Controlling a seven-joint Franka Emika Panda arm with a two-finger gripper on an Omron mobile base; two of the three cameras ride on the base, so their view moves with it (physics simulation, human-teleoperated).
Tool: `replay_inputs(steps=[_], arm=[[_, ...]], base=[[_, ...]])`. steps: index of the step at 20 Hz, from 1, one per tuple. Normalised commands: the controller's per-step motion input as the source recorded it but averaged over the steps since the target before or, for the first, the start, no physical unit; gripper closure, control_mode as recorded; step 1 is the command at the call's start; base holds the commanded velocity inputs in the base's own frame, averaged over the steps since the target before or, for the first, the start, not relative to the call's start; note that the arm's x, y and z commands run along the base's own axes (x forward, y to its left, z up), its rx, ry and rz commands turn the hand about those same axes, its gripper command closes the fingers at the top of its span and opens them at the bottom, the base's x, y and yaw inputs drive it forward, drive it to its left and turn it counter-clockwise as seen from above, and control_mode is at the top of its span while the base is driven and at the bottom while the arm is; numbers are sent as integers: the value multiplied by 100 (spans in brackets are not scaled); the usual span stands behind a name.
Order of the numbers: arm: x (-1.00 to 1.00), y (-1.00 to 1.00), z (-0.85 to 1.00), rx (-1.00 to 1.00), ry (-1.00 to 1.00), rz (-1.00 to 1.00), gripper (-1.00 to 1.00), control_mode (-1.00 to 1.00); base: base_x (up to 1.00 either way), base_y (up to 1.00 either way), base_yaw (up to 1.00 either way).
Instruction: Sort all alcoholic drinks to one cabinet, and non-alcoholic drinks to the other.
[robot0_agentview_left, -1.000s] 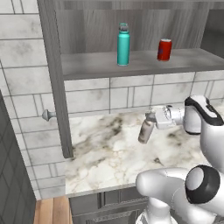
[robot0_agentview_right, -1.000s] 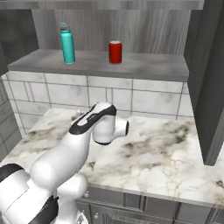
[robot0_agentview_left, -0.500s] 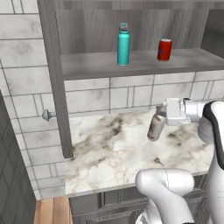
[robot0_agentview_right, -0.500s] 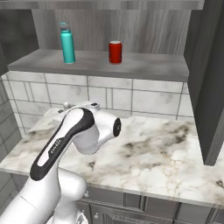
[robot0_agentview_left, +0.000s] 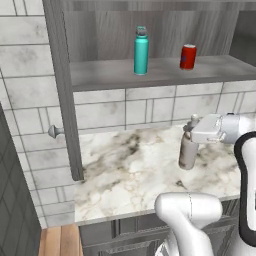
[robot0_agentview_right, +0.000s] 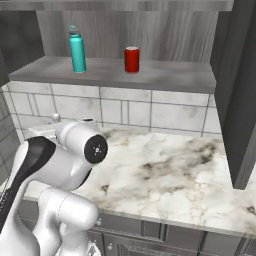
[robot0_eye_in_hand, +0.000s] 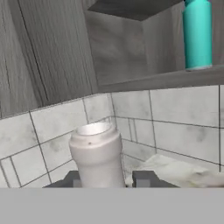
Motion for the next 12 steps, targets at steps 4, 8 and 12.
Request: replay_inputs(steps=[4, 8, 12], arm=[[-40, 0, 61, 0, 28, -21, 100, -100], [-34, 0, 54, -1, 25, -21, 100, -100], [-25, 0, 24, -8, 21, -25, 100, -100]], base=[[0, 0, 0], [0, 0, 0], [0, 0, 0]])
